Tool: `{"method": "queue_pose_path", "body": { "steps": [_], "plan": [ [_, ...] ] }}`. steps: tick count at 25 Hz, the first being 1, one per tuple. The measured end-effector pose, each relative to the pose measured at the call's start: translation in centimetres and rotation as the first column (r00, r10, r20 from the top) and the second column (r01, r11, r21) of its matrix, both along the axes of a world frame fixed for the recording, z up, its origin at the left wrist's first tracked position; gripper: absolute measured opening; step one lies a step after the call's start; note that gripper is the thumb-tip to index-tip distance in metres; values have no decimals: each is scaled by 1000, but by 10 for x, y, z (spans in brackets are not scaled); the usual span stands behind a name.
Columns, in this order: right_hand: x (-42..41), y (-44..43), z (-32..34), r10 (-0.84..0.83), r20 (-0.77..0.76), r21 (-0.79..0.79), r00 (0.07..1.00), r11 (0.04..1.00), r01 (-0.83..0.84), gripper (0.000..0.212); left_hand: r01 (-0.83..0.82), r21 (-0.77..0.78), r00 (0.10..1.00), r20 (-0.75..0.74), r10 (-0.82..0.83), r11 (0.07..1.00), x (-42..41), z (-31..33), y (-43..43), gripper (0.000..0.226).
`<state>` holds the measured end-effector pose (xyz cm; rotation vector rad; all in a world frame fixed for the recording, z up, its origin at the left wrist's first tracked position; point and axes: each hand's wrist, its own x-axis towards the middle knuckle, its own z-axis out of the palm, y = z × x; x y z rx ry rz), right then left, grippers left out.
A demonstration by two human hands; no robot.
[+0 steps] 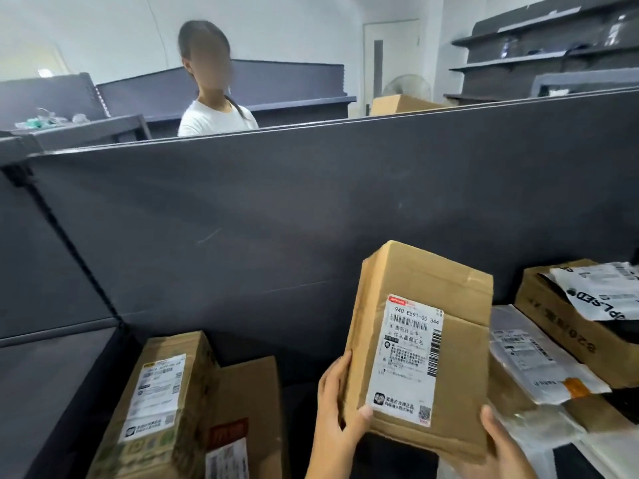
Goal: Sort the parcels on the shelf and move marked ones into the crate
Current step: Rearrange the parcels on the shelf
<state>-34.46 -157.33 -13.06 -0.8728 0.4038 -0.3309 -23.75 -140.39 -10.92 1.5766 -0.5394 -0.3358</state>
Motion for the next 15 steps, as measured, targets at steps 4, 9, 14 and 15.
{"method": "queue_pose_path", "body": {
  "steps": [4, 9, 14, 15],
  "plan": [
    [1, -5, 43, 68, -28, -116, 997, 991, -71, 102, 68, -138, 940, -322, -109, 988, 9, 4, 9, 94],
    [30, -7, 70, 62, -300, -427, 952, 884, -192, 113, -30, -189, 595, -792, -135, 981, 0, 15, 9, 53],
    [38, -20, 78, 193, -422, -411, 886, 830, -377, 110, -39, -91, 516, -855, -58, 995, 8, 20, 8, 64],
    [40, -20, 75, 207, -429, -393, 879, 834, -388, 111, -46, -70, 514, -857, -36, 996, 12, 20, 8, 65]
  ]
}}
